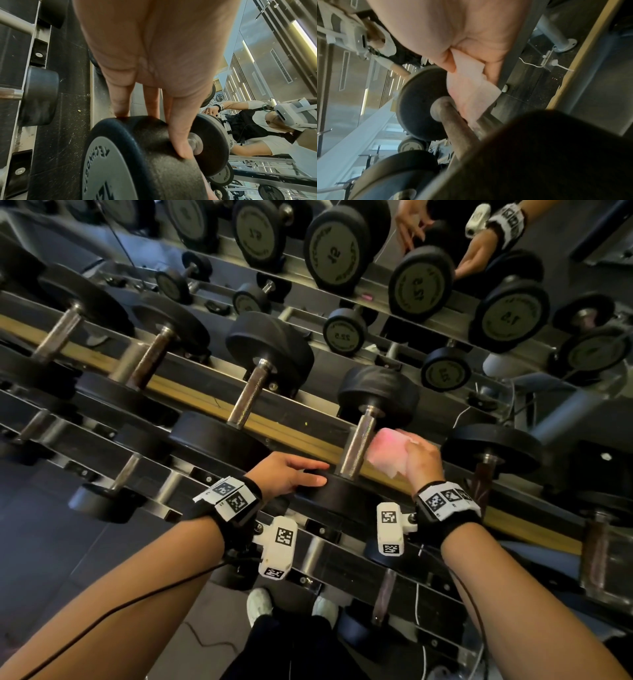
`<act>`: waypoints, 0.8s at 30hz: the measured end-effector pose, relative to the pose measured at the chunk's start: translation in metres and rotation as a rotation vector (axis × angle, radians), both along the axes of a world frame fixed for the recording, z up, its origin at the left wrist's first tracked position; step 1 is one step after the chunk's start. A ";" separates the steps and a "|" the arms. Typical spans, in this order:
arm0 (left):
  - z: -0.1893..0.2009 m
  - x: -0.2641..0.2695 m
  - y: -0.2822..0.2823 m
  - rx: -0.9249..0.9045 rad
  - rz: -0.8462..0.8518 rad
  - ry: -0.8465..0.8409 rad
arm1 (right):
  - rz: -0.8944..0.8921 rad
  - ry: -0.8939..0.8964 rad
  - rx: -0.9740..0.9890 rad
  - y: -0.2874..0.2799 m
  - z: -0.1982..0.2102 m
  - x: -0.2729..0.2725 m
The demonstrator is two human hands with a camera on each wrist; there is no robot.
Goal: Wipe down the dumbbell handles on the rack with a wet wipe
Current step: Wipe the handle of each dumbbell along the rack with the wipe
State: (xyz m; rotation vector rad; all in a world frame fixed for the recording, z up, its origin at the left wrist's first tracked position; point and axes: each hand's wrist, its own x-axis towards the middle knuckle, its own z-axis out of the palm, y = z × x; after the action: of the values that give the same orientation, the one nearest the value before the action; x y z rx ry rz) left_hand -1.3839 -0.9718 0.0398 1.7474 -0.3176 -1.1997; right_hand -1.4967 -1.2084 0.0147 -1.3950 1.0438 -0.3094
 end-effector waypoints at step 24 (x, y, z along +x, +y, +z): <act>0.001 -0.001 0.001 0.019 -0.002 0.030 | 0.324 -0.058 0.285 0.030 -0.008 -0.032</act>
State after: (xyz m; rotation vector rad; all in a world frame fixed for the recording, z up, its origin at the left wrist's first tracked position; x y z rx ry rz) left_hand -1.3844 -0.9710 0.0404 1.7442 -0.2917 -1.2328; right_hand -1.5290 -1.1784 0.0066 -1.2622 0.7641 0.0369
